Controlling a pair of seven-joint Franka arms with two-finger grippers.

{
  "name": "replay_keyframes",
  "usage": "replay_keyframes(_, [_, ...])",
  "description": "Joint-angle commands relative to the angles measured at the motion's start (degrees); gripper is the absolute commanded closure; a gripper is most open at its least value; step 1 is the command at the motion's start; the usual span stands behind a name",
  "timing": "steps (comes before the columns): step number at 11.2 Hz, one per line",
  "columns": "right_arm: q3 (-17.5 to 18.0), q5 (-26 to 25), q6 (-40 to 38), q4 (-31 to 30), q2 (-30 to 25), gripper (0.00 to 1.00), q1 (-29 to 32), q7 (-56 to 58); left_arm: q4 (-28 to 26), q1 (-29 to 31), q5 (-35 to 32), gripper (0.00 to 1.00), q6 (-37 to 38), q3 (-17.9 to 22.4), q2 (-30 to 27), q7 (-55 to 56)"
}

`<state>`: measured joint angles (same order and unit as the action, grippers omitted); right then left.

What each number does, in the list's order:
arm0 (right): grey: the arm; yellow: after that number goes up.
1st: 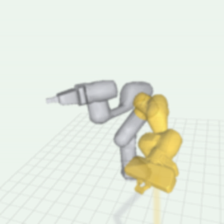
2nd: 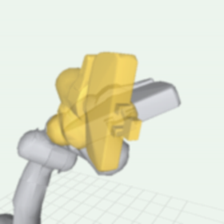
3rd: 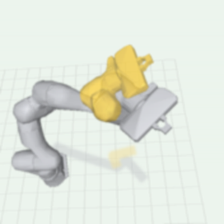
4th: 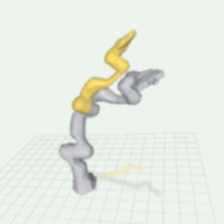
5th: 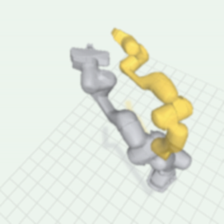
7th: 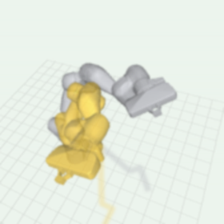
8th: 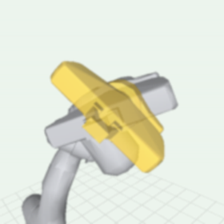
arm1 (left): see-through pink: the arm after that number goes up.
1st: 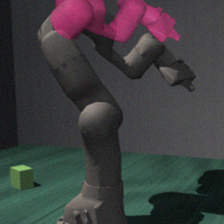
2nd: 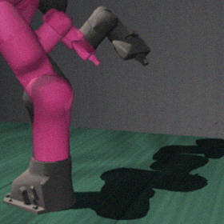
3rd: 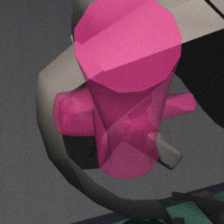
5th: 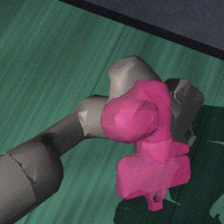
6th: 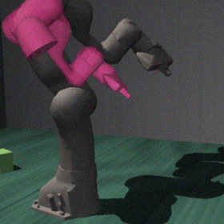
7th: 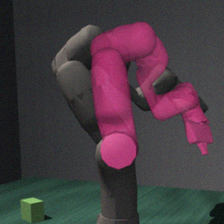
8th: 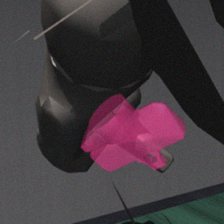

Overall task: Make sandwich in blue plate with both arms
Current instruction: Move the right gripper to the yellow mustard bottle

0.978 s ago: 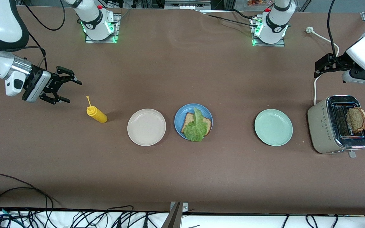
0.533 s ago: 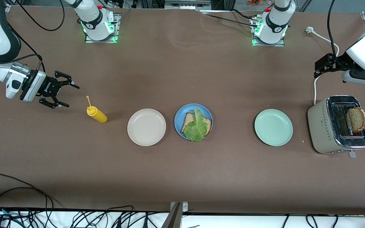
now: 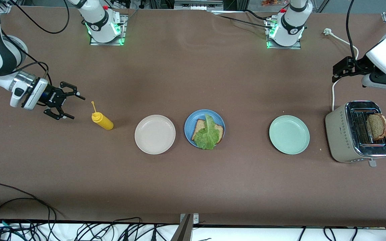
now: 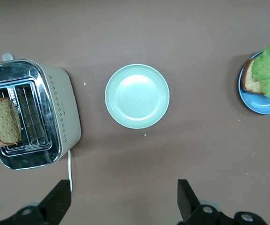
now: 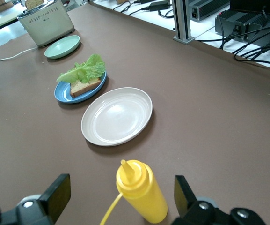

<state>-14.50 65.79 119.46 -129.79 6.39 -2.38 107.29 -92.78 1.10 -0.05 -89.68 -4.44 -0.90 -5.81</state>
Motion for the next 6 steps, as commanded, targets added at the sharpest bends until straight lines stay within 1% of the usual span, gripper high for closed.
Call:
replay_keyframes(1, [-0.4,7.1,-0.2,-0.4,5.1,0.02,0.3,9.8,0.0,0.0,-1.1,0.00,0.3,-0.1,-0.3,-0.3])
replay_keyframes(2, [-0.5,7.6,-0.3,-0.3,6.4,0.02,0.4,10.9,0.0,0.0,-1.1,0.00,0.3,-0.1,-0.3,-0.3])
replay_keyframes(4, [-1.1,11.5,-1.3,-0.3,9.8,0.02,0.4,16.5,0.1,0.0,-1.1,0.00,0.3,-0.1,-0.3,-0.3])
replay_keyframes(6, [-1.8,15.4,-4.2,-0.2,12.6,0.02,0.3,20.7,0.1,0.0,-1.1,0.00,0.3,-0.1,-0.3,-0.3])
